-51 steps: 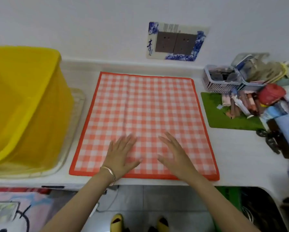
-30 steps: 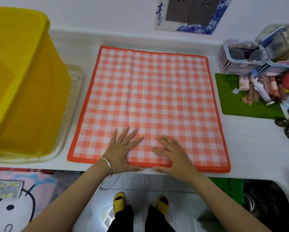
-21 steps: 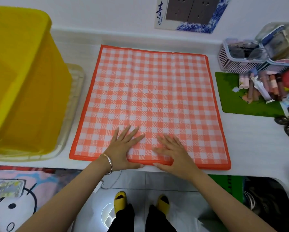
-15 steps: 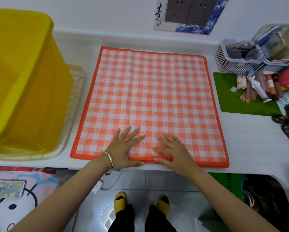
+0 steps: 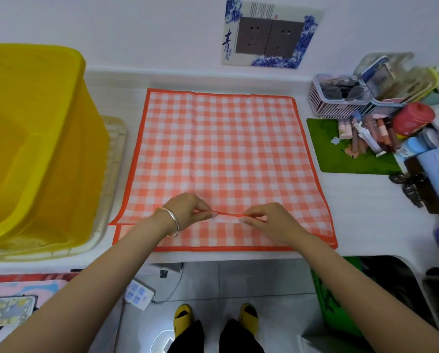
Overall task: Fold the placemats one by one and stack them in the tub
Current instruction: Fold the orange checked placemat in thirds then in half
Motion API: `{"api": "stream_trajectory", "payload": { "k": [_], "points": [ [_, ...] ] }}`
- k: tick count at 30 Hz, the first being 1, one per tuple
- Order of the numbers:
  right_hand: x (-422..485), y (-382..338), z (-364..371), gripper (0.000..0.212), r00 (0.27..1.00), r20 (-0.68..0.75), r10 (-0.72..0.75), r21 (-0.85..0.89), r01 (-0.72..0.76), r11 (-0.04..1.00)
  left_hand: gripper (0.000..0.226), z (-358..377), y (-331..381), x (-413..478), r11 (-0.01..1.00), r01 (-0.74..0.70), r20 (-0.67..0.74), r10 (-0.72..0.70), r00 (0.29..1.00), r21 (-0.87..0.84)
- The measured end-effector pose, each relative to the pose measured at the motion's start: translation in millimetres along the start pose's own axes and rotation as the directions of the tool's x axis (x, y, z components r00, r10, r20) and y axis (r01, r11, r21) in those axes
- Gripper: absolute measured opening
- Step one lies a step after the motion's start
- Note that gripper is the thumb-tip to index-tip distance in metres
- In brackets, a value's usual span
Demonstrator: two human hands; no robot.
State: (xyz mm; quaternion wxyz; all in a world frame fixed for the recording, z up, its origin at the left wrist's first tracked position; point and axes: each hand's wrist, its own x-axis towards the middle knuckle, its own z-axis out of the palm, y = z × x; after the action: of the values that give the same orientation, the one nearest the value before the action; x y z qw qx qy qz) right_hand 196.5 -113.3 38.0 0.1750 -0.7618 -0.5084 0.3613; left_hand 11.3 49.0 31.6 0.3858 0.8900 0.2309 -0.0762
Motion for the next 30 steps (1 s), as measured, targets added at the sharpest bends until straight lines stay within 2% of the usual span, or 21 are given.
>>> {"api": "stream_trajectory", "payload": {
  "k": [6,11,14,18,22,30],
  "points": [
    [0.7,-26.2,-44.5,0.024,0.997,-0.075,0.028,-0.036,-0.03,0.999,0.032,-48.0,15.0,10.3,0.997,-0.058,-0.022,0.059,0.998,0.045],
    [16.7,-43.9,-82.3,0.015,0.981,-0.191,-0.029,-0.029,0.024,0.999,0.036,-92.1,20.0,21.5,0.991,-0.067,-0.078,0.076,0.994,0.119],
    [37.0,-53.7,-107.0,0.012,0.971,-0.229,-0.07,-0.035,0.063,0.997,0.026,-116.7,25.0,29.5,0.988,-0.044,-0.128,0.063,0.99,0.147],
    [75.3,-55.1,-133.3,0.004,0.966,-0.239,-0.097,-0.065,0.083,0.994,0.021,-139.3,18.4,48.0,0.971,0.058,-0.221,-0.006,0.975,0.231],
    [119.1,-44.9,-145.3,0.006,0.967,-0.233,-0.107,-0.062,0.095,0.994,0.022,-145.0,5.2,73.7,0.948,0.187,-0.342,-0.092,0.935,0.257],
    [183.4,-12.9,-136.2,0.012,0.972,-0.23,-0.051,0.011,0.055,0.998,0.033,-129.9,-23.6,133.7,0.868,0.325,-0.463,-0.129,0.877,0.375]
  ]
}}
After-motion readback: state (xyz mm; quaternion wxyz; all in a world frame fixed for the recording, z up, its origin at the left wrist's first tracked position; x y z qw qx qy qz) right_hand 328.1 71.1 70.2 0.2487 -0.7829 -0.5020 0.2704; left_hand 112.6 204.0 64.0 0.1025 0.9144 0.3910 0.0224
